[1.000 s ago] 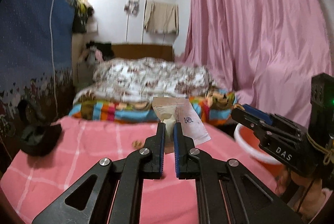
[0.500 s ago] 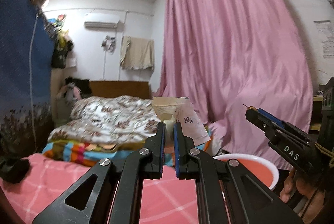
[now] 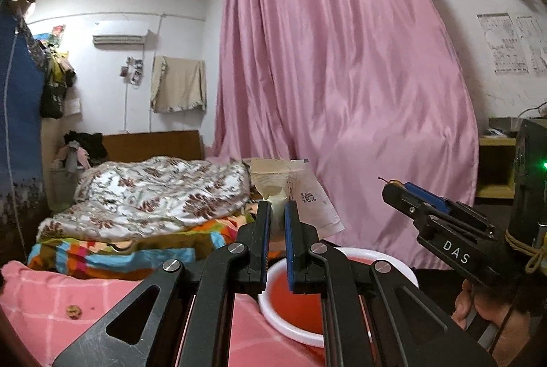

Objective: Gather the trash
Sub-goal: 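Lift the packet and slice and carry both over the orange bucket, then open both tools to drop the packet and slice into the bucket, then move both open tools back over the remaining slices on the bed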

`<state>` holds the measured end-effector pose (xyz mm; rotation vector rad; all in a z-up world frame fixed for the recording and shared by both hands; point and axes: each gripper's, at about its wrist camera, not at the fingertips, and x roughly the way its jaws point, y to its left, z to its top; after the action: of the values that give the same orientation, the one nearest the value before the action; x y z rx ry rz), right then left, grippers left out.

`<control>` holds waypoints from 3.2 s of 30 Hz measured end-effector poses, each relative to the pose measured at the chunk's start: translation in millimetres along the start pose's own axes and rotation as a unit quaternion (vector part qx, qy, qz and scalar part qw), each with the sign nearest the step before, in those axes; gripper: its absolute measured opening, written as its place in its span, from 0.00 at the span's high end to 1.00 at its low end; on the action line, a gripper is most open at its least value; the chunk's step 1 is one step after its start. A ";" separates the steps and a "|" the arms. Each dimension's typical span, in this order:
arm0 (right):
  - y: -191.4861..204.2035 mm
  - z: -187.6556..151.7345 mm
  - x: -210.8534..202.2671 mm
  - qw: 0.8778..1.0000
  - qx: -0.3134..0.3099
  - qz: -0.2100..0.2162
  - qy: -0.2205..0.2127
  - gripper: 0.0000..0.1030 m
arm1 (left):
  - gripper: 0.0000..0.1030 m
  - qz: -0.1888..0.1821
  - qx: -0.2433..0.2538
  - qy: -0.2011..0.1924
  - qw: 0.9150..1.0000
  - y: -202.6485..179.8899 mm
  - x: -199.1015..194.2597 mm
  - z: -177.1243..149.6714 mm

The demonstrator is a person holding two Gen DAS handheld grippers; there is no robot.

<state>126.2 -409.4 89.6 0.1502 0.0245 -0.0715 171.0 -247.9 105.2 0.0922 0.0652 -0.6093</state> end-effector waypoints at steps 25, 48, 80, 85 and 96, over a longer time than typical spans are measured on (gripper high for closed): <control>-57.8 -40.0 55.6 0.982 0.069 -0.035 0.175 0.63 | 0.94 -0.060 -0.084 0.220 0.970 -16.5 99.8 -41.7; -62.8 -49.3 61.8 0.973 0.085 -0.041 0.211 0.53 | 0.79 -0.067 -0.138 0.267 0.951 -1.0 110.3 -50.4; 63.8 -4.5 15.3 0.998 -0.004 0.067 0.019 0.00 | 0.06 0.149 -0.150 0.077 0.974 125.4 -58.6 -12.4; 82.7 -2.4 10.0 0.996 -0.012 0.085 0.001 0.00 | 0.06 0.173 -0.144 0.060 0.972 136.9 -84.5 -13.2; 121.6 -6.5 3.1 0.992 -0.024 0.120 -0.027 0.00 | 0.06 0.212 -0.104 0.021 0.971 146.8 -139.3 -20.6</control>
<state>138.1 -288.7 101.2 0.1017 -0.0451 0.1642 140.6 -46.7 106.9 -0.0841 0.1458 -0.1705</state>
